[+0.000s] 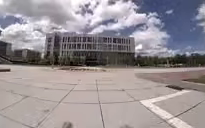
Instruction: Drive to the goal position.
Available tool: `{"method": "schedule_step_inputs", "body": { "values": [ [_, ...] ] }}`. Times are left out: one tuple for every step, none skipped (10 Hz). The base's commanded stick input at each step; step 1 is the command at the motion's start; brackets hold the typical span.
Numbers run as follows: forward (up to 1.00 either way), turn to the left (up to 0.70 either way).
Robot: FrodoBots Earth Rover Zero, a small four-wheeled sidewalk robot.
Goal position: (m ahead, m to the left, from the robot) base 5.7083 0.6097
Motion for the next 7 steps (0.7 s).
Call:
{"method": "schedule_step_inputs", "body": {
  "values": [
    [0.7,0.0],
    [0.7,0.0],
    [0.7,0.0],
    [0.7,0.0],
    [0.7,0.0],
    [0.7,0.0],
    [0.7,0.0]
  ]
}}
